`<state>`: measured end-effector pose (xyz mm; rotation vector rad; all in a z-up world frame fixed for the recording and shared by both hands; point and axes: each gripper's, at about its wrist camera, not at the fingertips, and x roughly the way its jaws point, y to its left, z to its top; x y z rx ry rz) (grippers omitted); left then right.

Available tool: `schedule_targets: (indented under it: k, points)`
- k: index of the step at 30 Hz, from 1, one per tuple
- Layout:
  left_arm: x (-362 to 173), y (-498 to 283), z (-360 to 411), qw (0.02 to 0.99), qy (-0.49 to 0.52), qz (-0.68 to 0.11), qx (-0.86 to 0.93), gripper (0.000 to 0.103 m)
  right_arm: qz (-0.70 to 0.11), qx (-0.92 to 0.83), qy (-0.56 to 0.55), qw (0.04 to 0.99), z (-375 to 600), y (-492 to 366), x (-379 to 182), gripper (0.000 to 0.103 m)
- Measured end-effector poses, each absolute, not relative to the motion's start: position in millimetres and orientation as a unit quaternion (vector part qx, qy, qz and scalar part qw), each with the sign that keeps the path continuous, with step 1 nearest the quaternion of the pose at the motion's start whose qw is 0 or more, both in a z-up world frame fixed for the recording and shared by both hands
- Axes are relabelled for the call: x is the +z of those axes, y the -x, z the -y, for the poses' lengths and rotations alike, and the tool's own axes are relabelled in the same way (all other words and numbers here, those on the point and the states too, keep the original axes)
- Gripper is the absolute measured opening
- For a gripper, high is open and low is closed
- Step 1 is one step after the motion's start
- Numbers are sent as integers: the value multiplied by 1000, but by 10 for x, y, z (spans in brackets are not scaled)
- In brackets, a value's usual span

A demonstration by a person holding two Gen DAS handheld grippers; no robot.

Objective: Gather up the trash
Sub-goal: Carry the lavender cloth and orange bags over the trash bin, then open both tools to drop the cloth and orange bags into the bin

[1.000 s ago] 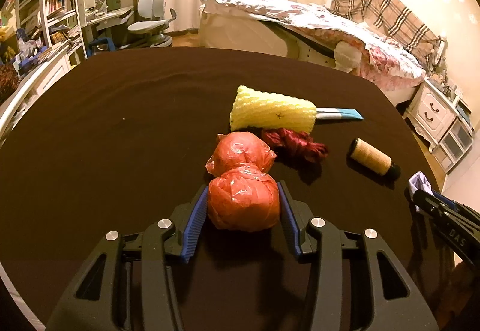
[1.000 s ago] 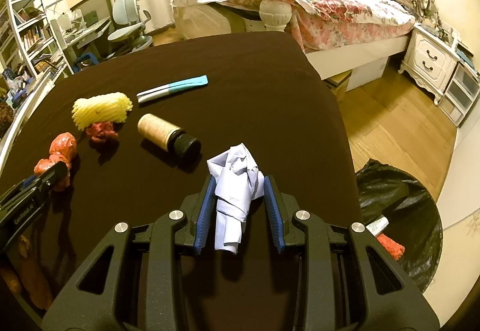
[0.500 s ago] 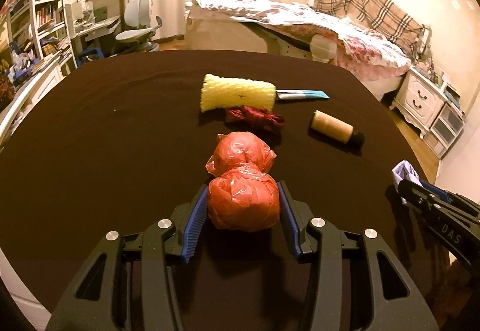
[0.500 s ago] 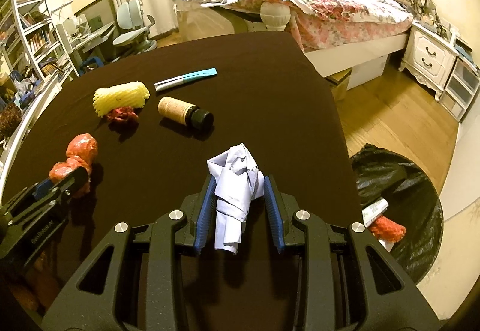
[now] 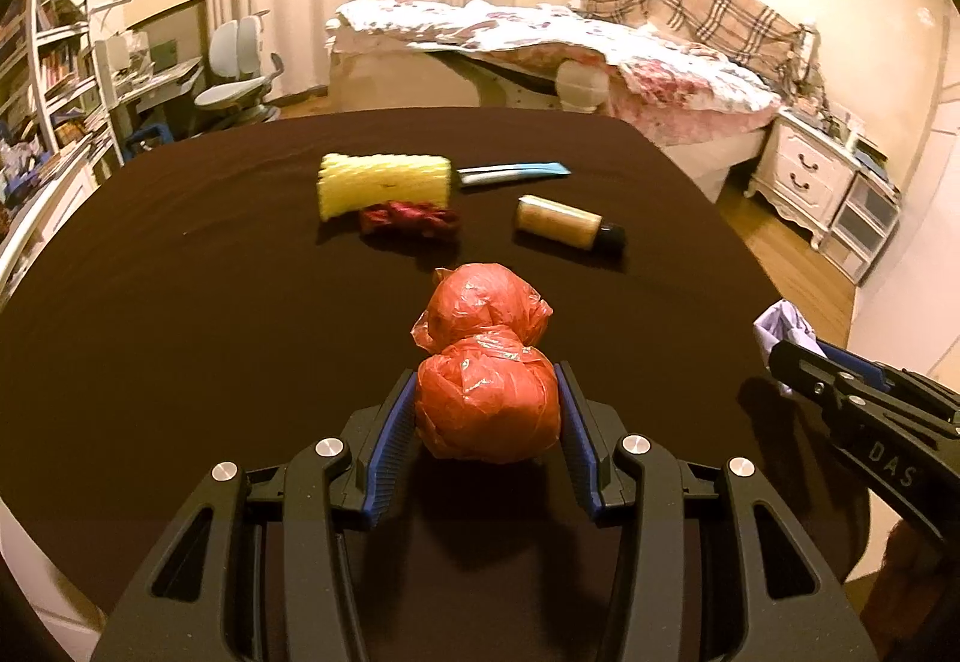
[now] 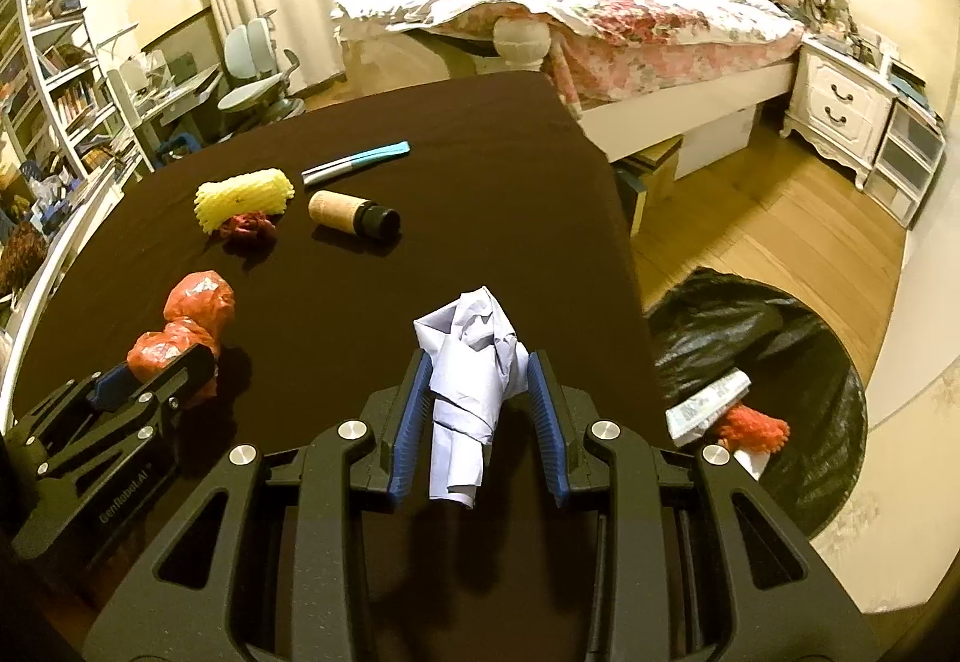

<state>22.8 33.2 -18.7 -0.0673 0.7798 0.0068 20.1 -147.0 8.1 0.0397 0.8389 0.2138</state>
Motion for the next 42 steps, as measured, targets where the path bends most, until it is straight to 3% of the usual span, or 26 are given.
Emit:
schedule_targets:
  k: [17,42]
  points:
    - [-67,-242,519,928,-4,-362,-92,46,-381,11,-49,923,2321,42,188,32]
    - [-151,-629,1569,917,-52,-360,-161,47,-370,-87,-59,923,3037,-116,-96,33]
